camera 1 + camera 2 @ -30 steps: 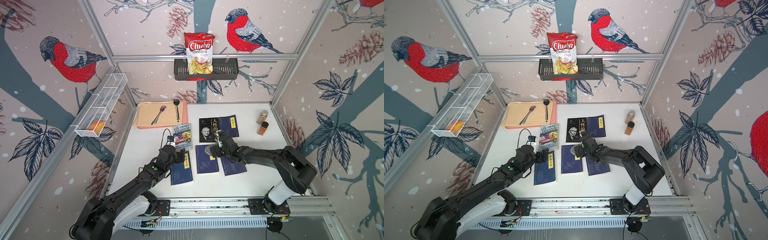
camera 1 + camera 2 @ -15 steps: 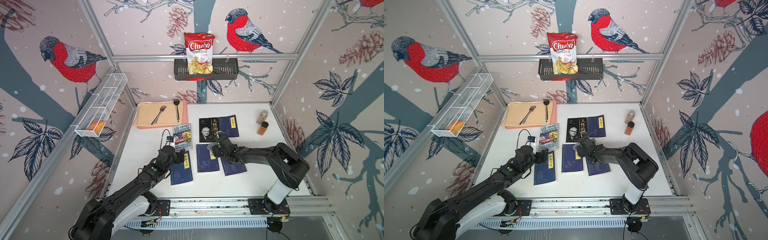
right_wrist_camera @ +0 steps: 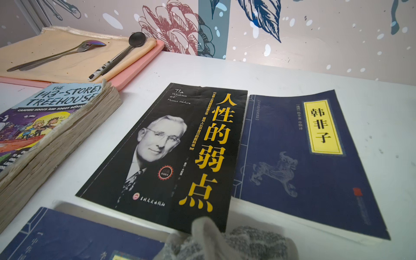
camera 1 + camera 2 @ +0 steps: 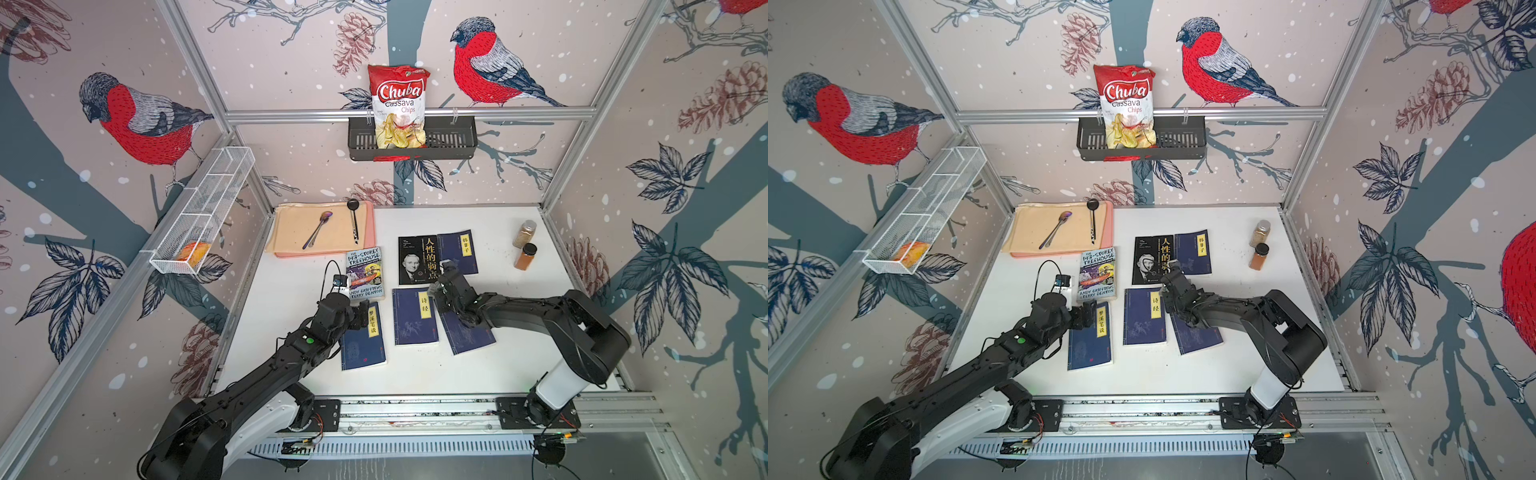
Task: Wipe the cover of the book
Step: Pick up the cleaning item from the book, then move the book to the center of the board.
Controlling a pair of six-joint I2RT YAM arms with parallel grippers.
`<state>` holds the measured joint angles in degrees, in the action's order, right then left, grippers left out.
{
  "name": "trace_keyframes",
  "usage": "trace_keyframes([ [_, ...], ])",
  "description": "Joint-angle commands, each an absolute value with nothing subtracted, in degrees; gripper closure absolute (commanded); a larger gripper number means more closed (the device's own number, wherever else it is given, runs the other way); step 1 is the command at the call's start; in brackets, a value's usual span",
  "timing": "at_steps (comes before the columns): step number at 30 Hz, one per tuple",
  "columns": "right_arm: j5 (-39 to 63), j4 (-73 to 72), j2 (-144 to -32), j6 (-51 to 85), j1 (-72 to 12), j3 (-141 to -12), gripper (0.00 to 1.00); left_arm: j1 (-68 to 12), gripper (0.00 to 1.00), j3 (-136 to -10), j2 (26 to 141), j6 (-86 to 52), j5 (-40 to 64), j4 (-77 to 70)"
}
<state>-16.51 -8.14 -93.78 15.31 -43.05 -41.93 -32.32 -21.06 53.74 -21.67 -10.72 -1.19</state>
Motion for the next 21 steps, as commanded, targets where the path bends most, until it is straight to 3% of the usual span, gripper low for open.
trace_keyframes([
  [1,-18.3,-8.3,-92.0,15.2,-43.1,-42.0,0.8,-32.4,0.18,-20.7,54.2,-22.8,-11.4,0.2],
  [6,-19.2,-6.7,-88.1,14.0,-44.1,-43.1,0.87,-32.7,0.26,-21.7,54.4,-26.8,-14.1,5.9],
  [21,-18.7,-3.0,-76.4,14.0,-50.9,-43.4,0.87,-33.6,0.37,-19.9,56.9,-33.2,-12.6,10.1],
])
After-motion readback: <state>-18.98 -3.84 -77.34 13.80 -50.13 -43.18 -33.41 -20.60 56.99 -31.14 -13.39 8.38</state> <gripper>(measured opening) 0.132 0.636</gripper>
